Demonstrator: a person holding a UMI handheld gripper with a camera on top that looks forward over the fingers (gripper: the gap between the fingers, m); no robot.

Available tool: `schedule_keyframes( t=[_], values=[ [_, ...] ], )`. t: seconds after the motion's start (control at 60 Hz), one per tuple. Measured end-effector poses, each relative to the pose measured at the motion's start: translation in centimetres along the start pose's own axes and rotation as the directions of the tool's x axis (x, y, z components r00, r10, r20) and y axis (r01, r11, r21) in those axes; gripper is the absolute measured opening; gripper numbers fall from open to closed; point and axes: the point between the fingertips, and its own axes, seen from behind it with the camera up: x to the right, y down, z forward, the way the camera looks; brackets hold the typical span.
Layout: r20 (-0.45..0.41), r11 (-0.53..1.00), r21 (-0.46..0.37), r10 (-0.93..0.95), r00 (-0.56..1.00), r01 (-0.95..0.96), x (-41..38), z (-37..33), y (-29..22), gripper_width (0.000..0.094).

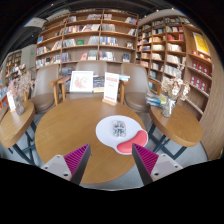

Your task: Arrange mouse

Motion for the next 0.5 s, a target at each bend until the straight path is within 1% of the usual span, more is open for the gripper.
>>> schedule_keyframes(
  t=[0.183,0.3,0.433,0.5],
  values=[
    [0.02,1.0,-0.024,0.021,1.0,-0.02,-1.2,-5.5,3.0,0.0853],
    [0.02,1.0,-0.005,-0.009,1.0,0.009,-1.9,-8.1,3.5,0.0853],
    [0.054,1.0,0.005,-0.022,0.998,0.022,-3.3,-10.3,4.0,0.0854],
    [0.056,0.999,0.024,-0.034,0.998,0.033,-3.5,-11.2,3.8,0.0854]
  ],
)
